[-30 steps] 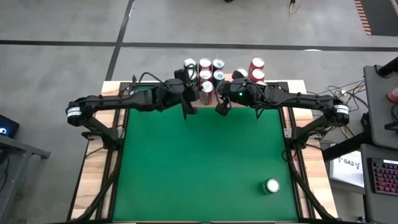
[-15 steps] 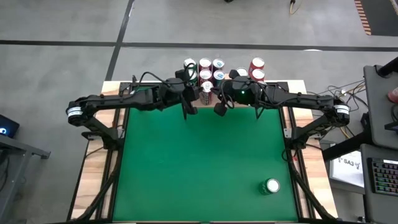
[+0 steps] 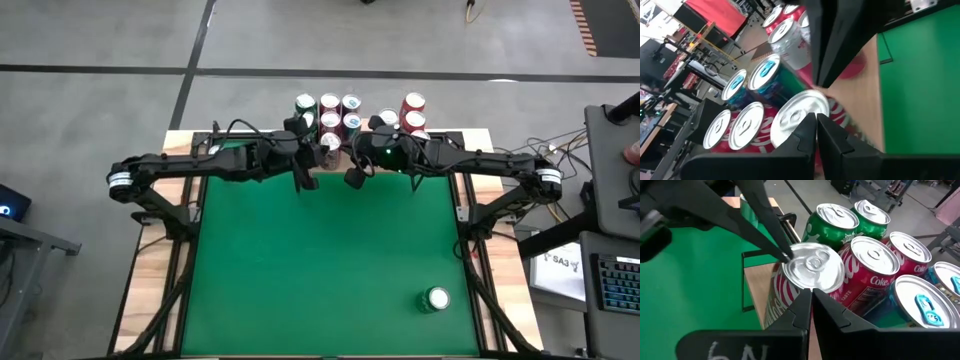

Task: Place canned beverage on shelf
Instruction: Put the red soda can aligned with the red soda can on the shelf

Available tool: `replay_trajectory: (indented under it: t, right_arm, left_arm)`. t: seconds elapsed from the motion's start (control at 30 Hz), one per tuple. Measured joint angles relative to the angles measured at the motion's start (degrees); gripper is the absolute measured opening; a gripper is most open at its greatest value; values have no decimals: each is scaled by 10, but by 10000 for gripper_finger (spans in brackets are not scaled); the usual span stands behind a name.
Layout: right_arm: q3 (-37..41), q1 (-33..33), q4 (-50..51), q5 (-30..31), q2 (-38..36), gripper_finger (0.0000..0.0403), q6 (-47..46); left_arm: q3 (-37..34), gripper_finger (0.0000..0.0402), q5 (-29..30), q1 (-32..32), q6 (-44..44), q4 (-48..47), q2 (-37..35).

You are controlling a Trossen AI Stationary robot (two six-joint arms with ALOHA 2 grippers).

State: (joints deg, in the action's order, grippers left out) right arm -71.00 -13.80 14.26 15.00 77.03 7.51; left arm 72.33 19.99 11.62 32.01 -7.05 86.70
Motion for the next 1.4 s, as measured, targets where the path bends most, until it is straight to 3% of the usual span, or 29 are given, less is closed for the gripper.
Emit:
replay_trajectory:
  t: [0.47,0.6,0.73,1.4]
  right_arm:
    - [1,-2,-14,21,0,9,15]
    - [1,-5,-34,30,0,9,32]
    - [1,-9,-39,30,0,9,43]
    - [2,-15,-47,30,21,9,56]
  left_arm:
    - [3,0,20,-5,5,-4,-8]
    - [4,0,34,-7,5,-50,-32]
    - [-7,0,4,-6,-10,-95,-45]
    - [-42,0,-10,10,-44,-54,-35]
